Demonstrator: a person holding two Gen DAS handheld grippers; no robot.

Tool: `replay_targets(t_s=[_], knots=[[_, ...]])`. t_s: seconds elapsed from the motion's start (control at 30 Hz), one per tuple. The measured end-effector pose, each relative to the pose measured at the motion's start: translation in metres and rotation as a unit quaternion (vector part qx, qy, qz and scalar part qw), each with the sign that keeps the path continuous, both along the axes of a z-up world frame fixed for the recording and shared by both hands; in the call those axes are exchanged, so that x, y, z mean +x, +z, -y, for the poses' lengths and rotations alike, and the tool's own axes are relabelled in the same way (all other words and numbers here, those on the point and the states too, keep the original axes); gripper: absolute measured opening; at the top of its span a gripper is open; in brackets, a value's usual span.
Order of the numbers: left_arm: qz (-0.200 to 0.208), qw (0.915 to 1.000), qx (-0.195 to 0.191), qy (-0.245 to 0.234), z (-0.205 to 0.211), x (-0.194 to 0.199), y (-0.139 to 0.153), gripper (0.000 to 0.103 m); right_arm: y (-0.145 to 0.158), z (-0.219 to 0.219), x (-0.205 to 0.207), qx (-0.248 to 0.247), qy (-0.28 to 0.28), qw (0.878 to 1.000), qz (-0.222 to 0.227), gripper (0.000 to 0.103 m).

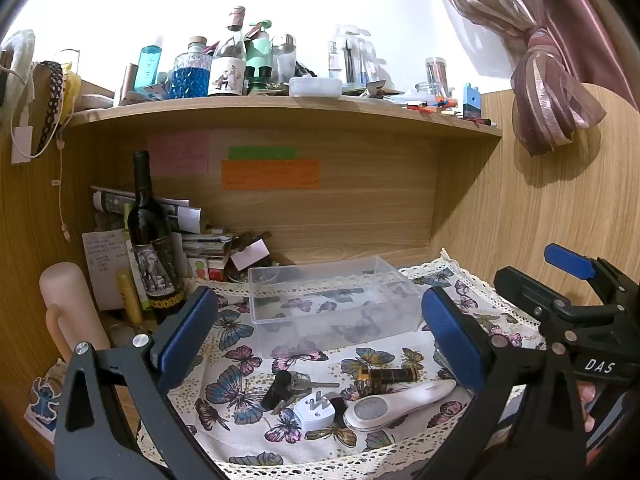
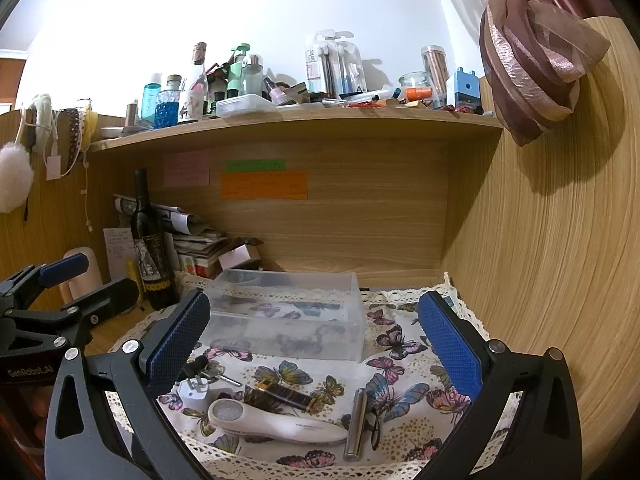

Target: Organize rigid objects

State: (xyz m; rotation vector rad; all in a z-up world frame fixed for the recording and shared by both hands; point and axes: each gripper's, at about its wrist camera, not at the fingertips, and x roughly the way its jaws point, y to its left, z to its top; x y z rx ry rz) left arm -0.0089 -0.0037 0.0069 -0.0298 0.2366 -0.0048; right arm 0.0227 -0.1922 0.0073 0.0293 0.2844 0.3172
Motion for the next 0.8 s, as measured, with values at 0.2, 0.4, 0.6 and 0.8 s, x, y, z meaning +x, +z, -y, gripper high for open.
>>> replay_targets(t_s=[0.2,0.4,0.6,0.8], knots=[[-0.001,1.0,0.0,0.0,0.001,0.0001,-0.0003,0.103,0.0009,-0.0006,-0.0007,0.0,-0.001,1.0,0.0,0.103],[0.0,1.0,0.0,0.0,0.0011,0.0002,-0.0006,0.103,0.0006,0.0003,-0.0008,0.002,0.0,1.0,0.0,0.103],[0.0,1.0,0.0,-0.001,0.0033,0.0013,-0.0004,0.103,0.0032,-0.0004,-0.0025,0.004,0.0,1.0,0.0,0.103],[0.001,1.0,0.0,-0.002,0.0054,0.0011,0.0005,0.103,0.0053,0.0003,-0.0042,0.008,-0.001,1.0,0.002,0.103]])
